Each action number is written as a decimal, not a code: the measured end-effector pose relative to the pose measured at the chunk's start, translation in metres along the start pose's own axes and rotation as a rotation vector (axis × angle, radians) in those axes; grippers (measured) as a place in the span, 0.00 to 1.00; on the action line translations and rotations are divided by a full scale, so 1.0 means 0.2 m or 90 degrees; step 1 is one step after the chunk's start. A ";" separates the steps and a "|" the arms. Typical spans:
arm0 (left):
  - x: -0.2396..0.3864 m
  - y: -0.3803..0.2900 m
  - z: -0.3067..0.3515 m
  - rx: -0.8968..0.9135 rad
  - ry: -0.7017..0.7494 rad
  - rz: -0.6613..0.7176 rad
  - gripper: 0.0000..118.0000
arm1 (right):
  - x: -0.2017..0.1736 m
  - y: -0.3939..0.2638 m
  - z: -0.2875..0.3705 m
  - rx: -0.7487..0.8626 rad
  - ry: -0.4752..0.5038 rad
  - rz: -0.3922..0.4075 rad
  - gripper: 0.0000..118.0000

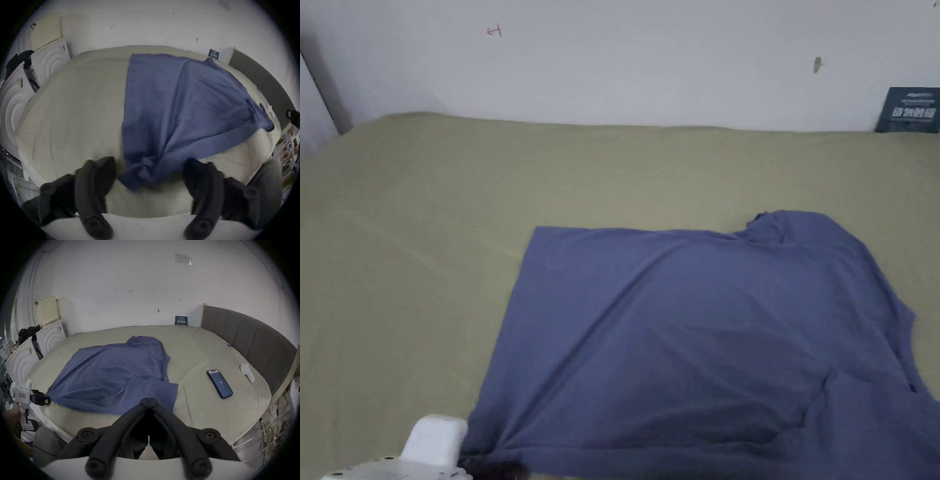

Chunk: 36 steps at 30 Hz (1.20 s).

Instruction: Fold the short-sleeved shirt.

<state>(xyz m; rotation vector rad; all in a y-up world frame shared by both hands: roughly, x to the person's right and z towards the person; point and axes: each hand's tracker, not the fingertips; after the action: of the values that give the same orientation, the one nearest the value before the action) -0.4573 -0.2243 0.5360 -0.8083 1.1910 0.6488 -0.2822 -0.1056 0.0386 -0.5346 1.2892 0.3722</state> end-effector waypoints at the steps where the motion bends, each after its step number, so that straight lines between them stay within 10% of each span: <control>1: 0.00 0.00 0.00 -0.009 0.030 -0.002 0.72 | 0.01 -0.01 -0.02 -0.007 -0.007 -0.003 0.00; 3: 0.00 0.02 0.05 0.011 0.004 0.004 0.52 | 0.04 -0.01 -0.05 -0.020 -0.010 -0.010 0.00; 5: -0.05 0.01 0.06 0.030 0.003 -0.006 0.04 | 0.10 -0.03 -0.12 -0.052 -0.023 -0.020 0.00; 7: -0.07 0.04 0.06 0.051 -0.022 0.006 0.04 | 0.14 -0.02 -0.21 -0.100 -0.041 -0.016 0.02; 10: -0.05 0.05 0.06 0.048 -0.021 0.005 0.04 | 0.21 -0.04 -0.36 -0.171 -0.008 -0.014 0.68; 11: -0.05 0.06 0.05 0.052 -0.020 -0.001 0.04 | 0.23 -0.05 -0.42 -0.210 0.009 -0.018 0.75; 14: -0.05 0.07 0.05 0.057 -0.030 0.007 0.04 | 0.24 -0.08 -0.52 -0.236 0.071 -0.007 0.74; 18: -0.06 0.07 0.05 0.064 -0.032 0.012 0.04 | 0.20 -0.11 -0.62 -0.230 -0.001 0.089 0.71; 19: -0.06 0.07 0.05 0.064 -0.032 0.011 0.04 | 0.19 -0.12 -0.62 -0.223 -0.006 0.099 0.60; 21: -0.05 0.06 0.05 0.060 -0.031 0.011 0.04 | 0.20 -0.12 -0.62 -0.225 0.047 0.062 0.01; 36: -0.11 0.41 0.10 0.103 -0.083 0.014 0.04 | 0.21 0.32 -0.61 -0.185 0.077 0.081 0.01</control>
<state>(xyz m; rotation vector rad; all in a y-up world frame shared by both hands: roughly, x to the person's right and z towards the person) -0.5179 -0.1630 0.5448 -0.6093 1.1197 0.6052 -0.4049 -0.1231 -0.0357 -0.7308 1.3991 0.6479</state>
